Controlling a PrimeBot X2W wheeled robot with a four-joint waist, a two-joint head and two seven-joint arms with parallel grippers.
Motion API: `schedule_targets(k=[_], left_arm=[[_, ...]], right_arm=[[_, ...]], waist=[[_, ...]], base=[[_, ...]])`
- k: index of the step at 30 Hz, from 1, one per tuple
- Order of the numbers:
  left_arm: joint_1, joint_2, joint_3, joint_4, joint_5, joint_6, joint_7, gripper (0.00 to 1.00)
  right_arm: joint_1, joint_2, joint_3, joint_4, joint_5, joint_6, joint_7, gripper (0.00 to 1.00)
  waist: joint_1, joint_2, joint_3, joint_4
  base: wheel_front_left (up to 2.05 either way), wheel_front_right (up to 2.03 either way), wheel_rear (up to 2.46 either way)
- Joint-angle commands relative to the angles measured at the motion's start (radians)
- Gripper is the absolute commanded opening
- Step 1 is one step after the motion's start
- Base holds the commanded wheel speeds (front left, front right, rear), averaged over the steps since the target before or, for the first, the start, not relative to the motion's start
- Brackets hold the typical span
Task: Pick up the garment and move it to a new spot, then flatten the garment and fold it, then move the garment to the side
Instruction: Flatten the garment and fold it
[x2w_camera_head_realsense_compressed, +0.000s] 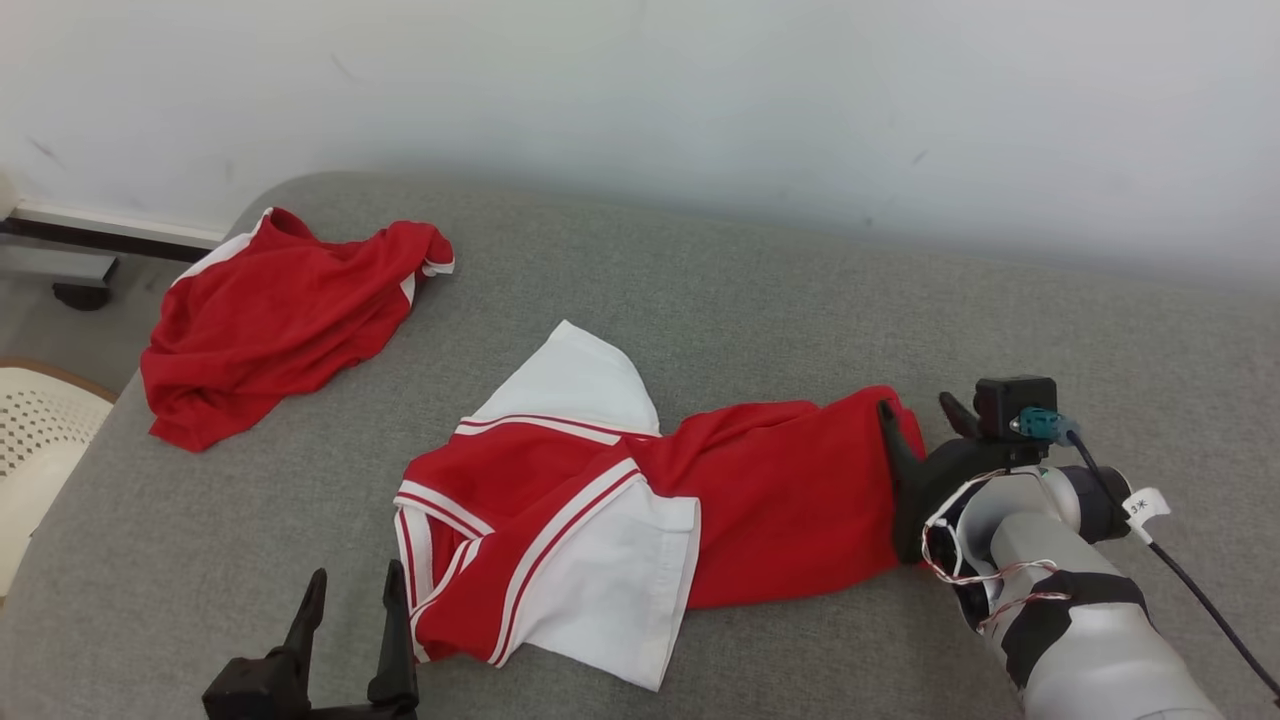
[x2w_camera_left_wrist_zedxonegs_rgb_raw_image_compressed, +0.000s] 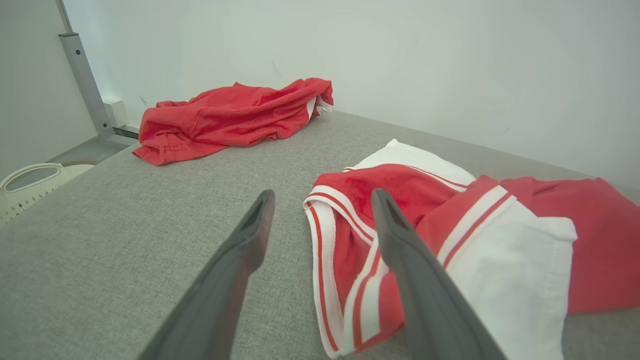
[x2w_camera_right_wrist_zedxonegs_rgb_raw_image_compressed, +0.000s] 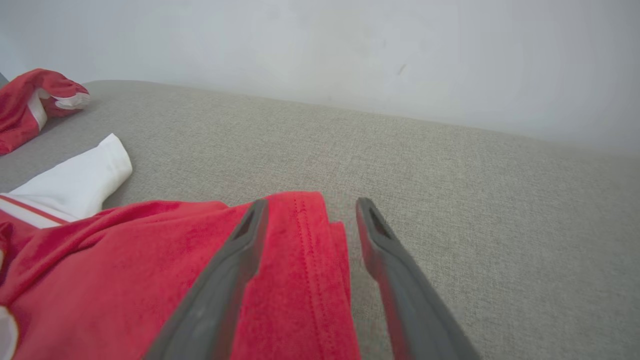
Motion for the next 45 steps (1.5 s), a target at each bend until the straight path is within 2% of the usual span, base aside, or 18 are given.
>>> schedule_targets(k=[1, 10, 19, 20, 21, 27, 33, 37, 41, 45], left_arm=[[-0.002, -0.006, -0.002, 0.001, 0.01, -0.003, -0.002, 1.0], [-0.046, -0.02, -0.011, 0.007, 0.017, -0.026, -0.002, 1.0], [-0.085, -0.027, -0.015, 0.029, 0.015, -0.04, -0.002, 1.0], [-0.086, -0.027, -0.015, 0.029, 0.014, -0.04, -0.002, 1.0], [-0.086, -0.027, -0.015, 0.03, 0.012, -0.039, -0.002, 1.0], [-0.087, -0.027, -0.013, 0.03, -0.002, -0.031, -0.002, 1.0], [-0.068, -0.027, 0.016, 0.03, 0.004, -0.027, -0.002, 1.0], [-0.048, -0.027, 0.032, 0.024, 0.01, -0.019, -0.002, 1.0], [-0.019, -0.027, 0.055, 0.024, 0.019, -0.022, -0.002, 1.0], [-0.001, -0.026, 0.067, 0.014, 0.022, -0.018, -0.002, 1.0]], right_arm=[[-0.026, -0.008, 0.0, 0.003, 0.009, 0.004, 0.013, 1.0], [-0.107, -0.058, -0.005, 0.013, 0.029, 0.004, 0.192, 1.0], [-0.111, -0.053, 0.003, 0.015, 0.049, 0.004, 0.351, 0.98], [-0.106, -0.05, 0.009, 0.015, 0.048, 0.004, 0.371, 0.34], [-0.105, -0.046, 0.015, 0.015, 0.053, 0.004, 0.381, 0.0], [-0.146, -0.053, 0.044, -0.002, 0.058, 0.004, 0.298, 0.0], [-0.159, -0.039, 0.069, -0.049, 0.083, 0.004, 0.103, 0.0], [-0.111, -0.024, 0.12, -0.085, 0.12, 0.004, 0.008, 0.0], [-0.027, -0.02, 0.209, -0.179, 0.161, 0.004, -0.033, 0.0], [0.1, -0.076, 0.26, -0.374, 0.214, 0.004, -0.039, 0.0]], waist=[[0.0001, -0.0001, 0.018, 0.019], [0.0001, -0.0001, 0.098, 0.081], [0.0001, -0.0001, 0.127, 0.118], [0.0001, -0.0001, 0.127, 0.118], [0.0001, -0.0001, 0.126, 0.119], [0.0001, -0.0001, 0.121, 0.107], [0.0001, -0.0001, 0.095, 0.066], [0.0001, -0.0001, 0.067, 0.027], [0.0001, -0.0001, 0.037, -0.024], [0.0001, -0.0001, 0.023, -0.065]], base=[[0.0, 0.0, 0.0], [0.0, 0.0, 0.0], [0.0, 0.0, 0.0], [0.0, 0.0, 0.0], [0.0, 0.0, 0.0], [0.0, 0.0, 0.0], [0.0, 0.0, 0.0], [0.0, 0.0, 0.0], [0.0, 0.0, 0.0], [0.0, 0.0, 0.0]])
